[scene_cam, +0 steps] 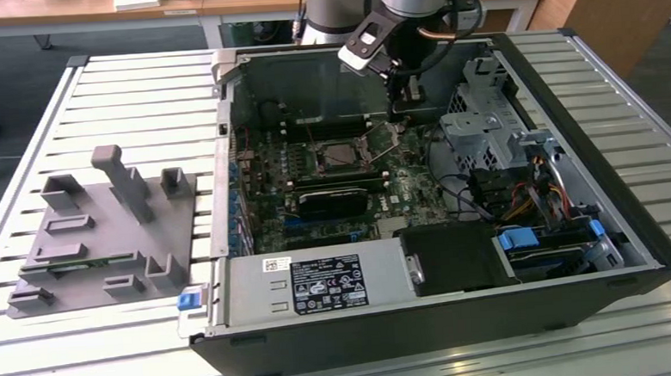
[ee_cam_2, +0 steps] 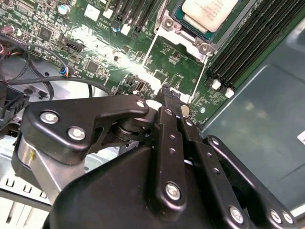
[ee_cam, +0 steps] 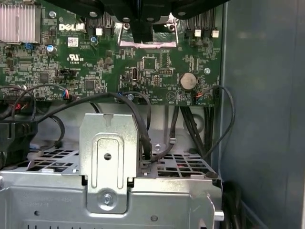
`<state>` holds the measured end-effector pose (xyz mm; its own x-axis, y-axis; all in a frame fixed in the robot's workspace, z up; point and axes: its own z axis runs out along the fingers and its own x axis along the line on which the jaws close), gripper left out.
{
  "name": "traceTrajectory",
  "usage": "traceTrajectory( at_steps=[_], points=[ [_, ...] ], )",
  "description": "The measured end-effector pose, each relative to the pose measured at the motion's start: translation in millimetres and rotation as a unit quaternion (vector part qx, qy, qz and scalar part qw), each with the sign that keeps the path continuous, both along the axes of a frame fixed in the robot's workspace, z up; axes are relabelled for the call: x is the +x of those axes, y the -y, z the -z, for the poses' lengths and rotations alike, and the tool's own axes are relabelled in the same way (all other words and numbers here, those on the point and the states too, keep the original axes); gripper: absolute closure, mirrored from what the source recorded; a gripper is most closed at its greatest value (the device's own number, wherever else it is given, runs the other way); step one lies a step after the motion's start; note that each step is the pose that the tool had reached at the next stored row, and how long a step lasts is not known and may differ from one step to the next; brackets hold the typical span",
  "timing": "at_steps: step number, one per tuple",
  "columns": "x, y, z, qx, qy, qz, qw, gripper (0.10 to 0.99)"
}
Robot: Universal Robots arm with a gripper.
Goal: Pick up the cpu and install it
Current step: 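Close the cpu cover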
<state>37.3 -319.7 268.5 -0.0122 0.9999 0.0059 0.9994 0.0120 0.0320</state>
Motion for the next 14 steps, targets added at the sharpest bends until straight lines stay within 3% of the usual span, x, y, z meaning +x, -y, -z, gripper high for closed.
traceTrajectory(
  at_steps=[3, 4, 14],
  points=[
    [0.9, -1.2, 2.4, 0.0001, 0.0000, 0.001, 1.0000, 0.980],
    [4.8, -4.0, 10.2, 0.0000, 0.0000, 0.001, 1.0000, 0.980],
    [11.6, -5.0, 10.9, 0.0001, -0.0003, 0.001, 1.0000, 0.980]
  ],
)
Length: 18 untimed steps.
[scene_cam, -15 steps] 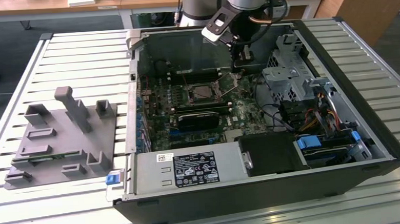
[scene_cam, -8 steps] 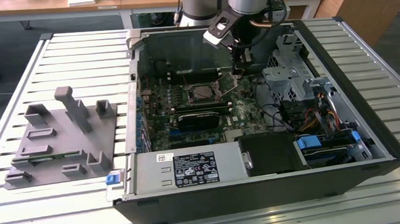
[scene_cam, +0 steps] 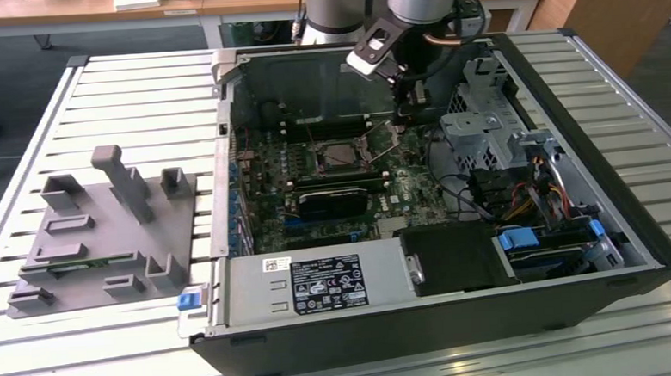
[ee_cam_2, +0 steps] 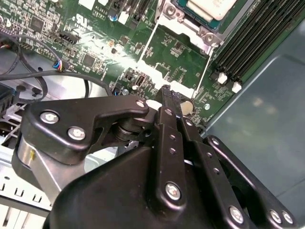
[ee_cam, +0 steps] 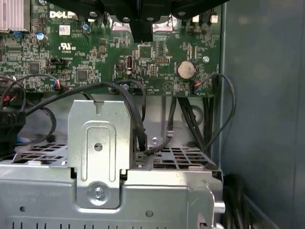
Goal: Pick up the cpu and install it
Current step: 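Close the cpu cover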
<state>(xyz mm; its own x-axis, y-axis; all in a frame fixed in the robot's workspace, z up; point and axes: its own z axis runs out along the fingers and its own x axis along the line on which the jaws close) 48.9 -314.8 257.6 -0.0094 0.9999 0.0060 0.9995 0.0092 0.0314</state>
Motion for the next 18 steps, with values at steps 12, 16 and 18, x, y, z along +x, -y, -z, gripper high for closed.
traceTrajectory(
  at_steps=[12, 16, 18],
  points=[
    [5.8, -1.8, 3.2, -0.0001, -0.0001, 0.000, 1.0000, 0.980],
    [7.3, -2.4, 4.7, 0.0001, 0.0000, 0.000, 1.0000, 0.980],
    [8.0, -2.7, 5.5, 0.0000, 0.0000, 0.000, 1.0000, 0.980]
  ],
)
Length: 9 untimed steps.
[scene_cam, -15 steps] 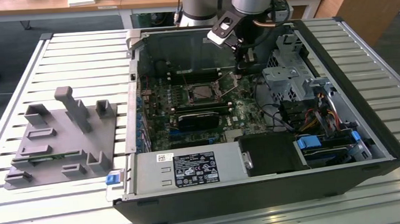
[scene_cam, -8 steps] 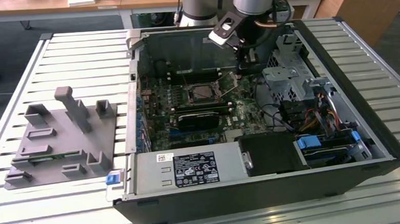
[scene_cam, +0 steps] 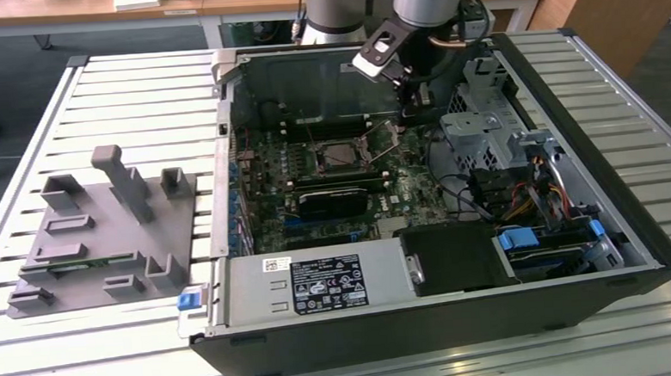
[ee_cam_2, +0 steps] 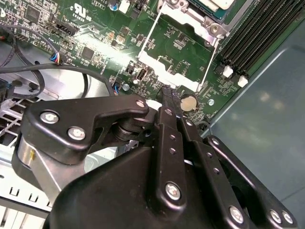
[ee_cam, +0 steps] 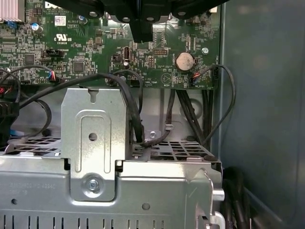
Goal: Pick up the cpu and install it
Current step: 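Close the cpu cover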
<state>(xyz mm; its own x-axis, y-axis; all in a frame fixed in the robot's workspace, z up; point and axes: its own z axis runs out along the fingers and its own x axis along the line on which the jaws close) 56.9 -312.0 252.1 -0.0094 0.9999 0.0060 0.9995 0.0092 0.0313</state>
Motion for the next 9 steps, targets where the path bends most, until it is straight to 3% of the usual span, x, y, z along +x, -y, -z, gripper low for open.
traceTrajectory(
  at_steps=[9],
  points=[
    [2.3, -1.3, 2.7, -0.0010, 0.0000, 0.000, 1.0000, 0.980]
  ],
)
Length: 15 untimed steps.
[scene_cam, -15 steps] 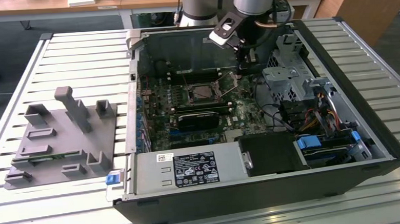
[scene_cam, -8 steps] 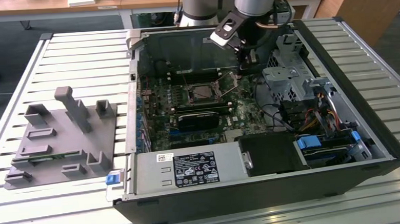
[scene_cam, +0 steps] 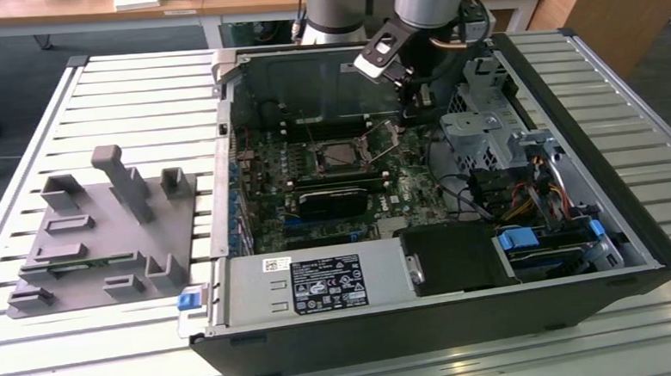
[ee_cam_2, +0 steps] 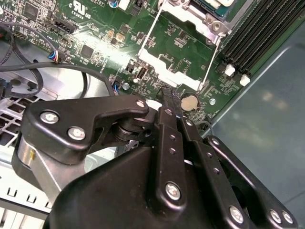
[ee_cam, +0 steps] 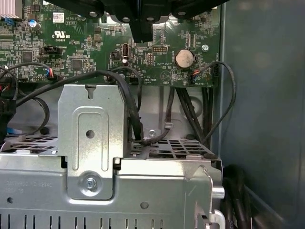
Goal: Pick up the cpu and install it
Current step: 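Close the cpu cover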
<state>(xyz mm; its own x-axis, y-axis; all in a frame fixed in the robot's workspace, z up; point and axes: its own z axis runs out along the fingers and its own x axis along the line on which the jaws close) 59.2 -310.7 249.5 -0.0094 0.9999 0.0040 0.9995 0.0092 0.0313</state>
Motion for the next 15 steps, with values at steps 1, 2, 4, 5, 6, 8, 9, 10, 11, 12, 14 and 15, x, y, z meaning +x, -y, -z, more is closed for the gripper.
traceTrajectory(
  at_steps=[1, 2, 4, 5, 6, 8, 9, 10, 11, 12, 14, 15],
  points=[
    [0.2, -0.1, 0.4, 0.0000, 0.0000, 0.000, 1.0000, 0.980],
    [0.5, -0.2, 0.9, -0.0001, 0.0000, 0.000, 1.0000, 0.980],
    [0.9, -0.5, 2.0, -0.0002, 0.0000, 0.000, 1.0000, 0.980],
    [0.9, -0.6, 2.6, -0.0002, 0.0000, 0.000, 1.0000, 0.980],
    [1.0, -0.7, 3.2, -0.0003, 0.0000, 0.000, 1.0000, 0.980],
    [1.1, -0.9, 4.9, -0.0003, 0.0000, 0.000, 1.0000, 0.980],
    [1.2, -1.1, 6.0, -0.0003, 0.0000, 0.000, 1.0000, 0.980],
    [1.2, -1.3, 6.8, -0.0003, 0.0000, 0.000, 1.0000, 0.980],
    [1.2, -1.5, 7.5, -0.0002, 0.0000, 0.000, 1.0000, 0.980],
    [1.2, -1.7, 8.1, -0.0003, 0.0000, 0.000, 1.0000, 0.980],
    [1.2, -1.9, 9.1, -0.0003, 0.0000, 0.000, 1.0000, 0.980],
    [1.2, -2.0, 9.2, -0.0004, 0.0000, 0.000, 1.0000, 0.980]
  ],
)
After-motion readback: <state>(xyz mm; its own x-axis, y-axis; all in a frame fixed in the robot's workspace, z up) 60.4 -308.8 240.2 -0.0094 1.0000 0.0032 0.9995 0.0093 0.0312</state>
